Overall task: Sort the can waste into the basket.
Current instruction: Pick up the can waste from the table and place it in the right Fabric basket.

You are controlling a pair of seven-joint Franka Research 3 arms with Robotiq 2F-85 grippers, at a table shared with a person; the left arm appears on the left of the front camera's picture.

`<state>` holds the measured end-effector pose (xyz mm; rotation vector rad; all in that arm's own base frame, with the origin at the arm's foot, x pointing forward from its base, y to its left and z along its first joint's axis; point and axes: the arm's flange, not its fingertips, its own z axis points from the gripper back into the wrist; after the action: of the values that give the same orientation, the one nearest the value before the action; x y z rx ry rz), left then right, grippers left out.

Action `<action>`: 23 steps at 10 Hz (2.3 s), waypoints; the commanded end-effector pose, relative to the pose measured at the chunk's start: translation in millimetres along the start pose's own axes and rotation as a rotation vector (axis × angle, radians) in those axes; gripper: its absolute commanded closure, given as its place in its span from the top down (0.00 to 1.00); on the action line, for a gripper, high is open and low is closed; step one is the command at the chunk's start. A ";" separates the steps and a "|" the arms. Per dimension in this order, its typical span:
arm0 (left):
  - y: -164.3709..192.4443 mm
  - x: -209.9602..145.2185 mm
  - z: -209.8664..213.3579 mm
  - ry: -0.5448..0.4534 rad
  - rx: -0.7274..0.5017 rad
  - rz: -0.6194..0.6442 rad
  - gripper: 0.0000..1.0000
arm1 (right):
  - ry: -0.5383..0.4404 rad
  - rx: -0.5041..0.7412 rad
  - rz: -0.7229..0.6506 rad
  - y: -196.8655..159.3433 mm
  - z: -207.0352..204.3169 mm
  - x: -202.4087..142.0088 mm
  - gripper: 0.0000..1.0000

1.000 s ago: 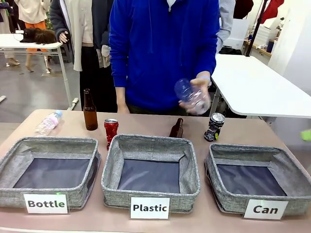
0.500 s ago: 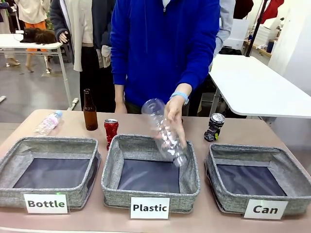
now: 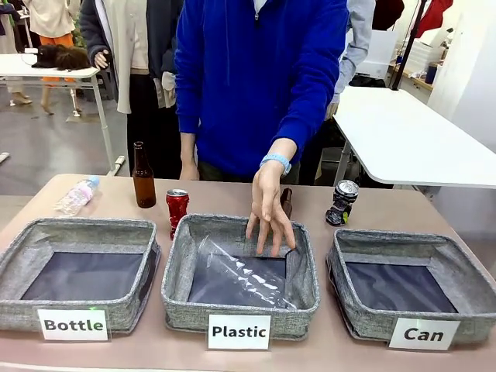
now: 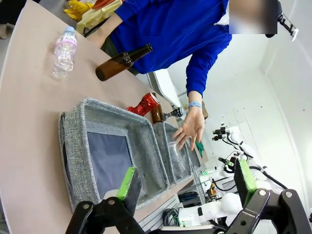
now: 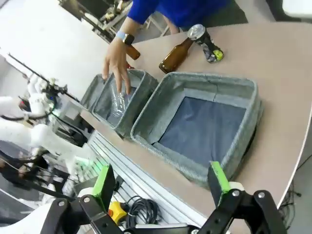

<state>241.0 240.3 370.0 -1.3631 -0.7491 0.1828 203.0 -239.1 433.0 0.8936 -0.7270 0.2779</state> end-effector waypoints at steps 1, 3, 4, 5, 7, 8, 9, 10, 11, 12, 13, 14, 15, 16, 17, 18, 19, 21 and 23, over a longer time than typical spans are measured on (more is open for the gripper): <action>0.0 -1.4 -0.7 -0.009 -0.019 -0.028 1.00 | 0.068 -0.082 0.125 18.9 -48.1 24.2 1.00; 0.0 -1.4 -0.7 -0.009 -0.019 -0.028 1.00 | 0.192 -0.142 0.220 28.0 -113.1 56.5 1.00; 0.0 -1.4 -0.7 -0.009 -0.019 -0.028 1.00 | 0.233 -0.174 0.268 32.4 -145.7 71.8 1.00; 0.0 -1.4 -0.7 -0.009 -0.019 -0.028 1.00 | 0.248 -0.221 0.285 34.0 -169.6 83.8 1.00; 0.0 -1.4 -0.7 -0.009 -0.019 -0.028 1.00 | 0.268 -0.244 0.241 34.6 -204.4 95.9 1.00; 0.0 -1.4 -0.7 -0.009 -0.019 -0.028 1.00 | 0.231 -0.420 -0.033 49.7 -192.4 86.8 1.00; 0.0 -1.4 -0.7 -0.009 -0.019 -0.028 1.00 | 0.293 -0.218 0.306 38.0 -187.6 115.9 1.00; 0.0 -1.4 -0.7 -0.009 -0.019 -0.028 1.00 | 0.293 -0.218 0.306 38.0 -187.6 115.9 1.00; 0.0 -1.4 -0.7 -0.009 -0.019 -0.028 1.00 | 0.293 -0.218 0.306 38.0 -187.6 115.9 1.00; 0.0 -1.4 -0.7 -0.009 -0.019 -0.028 1.00 | 0.290 -0.277 0.224 35.5 -194.1 119.9 1.00; 0.0 -1.4 -0.7 -0.009 -0.019 -0.028 1.00 | 0.316 -0.262 0.263 23.7 -201.6 130.6 1.00; 0.0 -1.4 -0.7 -0.009 -0.019 -0.028 1.00 | 0.377 -0.234 0.379 13.8 -211.0 141.6 1.00; 0.0 -1.4 -0.7 -0.009 -0.019 -0.028 1.00 | 0.414 -0.224 0.469 0.6 -222.7 154.4 1.00; 0.0 -1.4 -0.7 -0.009 -0.019 -0.028 1.00 | 0.443 -0.171 0.544 -17.2 -238.4 166.8 1.00; 0.0 -1.4 -0.7 -0.009 -0.019 -0.028 1.00 | 0.471 -0.116 0.586 -31.2 -252.3 173.8 1.00; 0.0 -1.4 -0.7 -0.009 -0.019 -0.028 1.00 | 0.492 -0.073 0.601 -47.6 -266.0 180.7 1.00; 0.0 -1.4 -0.7 -0.009 -0.019 -0.028 1.00 | 0.519 -0.033 0.608 -66.4 -279.0 185.8 1.00; 0.0 -1.4 -0.7 -0.009 -0.019 -0.028 1.00 | 0.494 0.000 0.687 -104.2 -299.0 192.8 1.00; 0.0 -1.4 -0.7 -0.009 -0.019 -0.028 1.00 | 0.449 0.084 0.752 -130.2 -323.7 195.9 1.00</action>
<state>241.8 241.3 368.6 -1.3624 -0.7478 0.1809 544.0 -75.3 358.1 0.5163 -0.5440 1.0913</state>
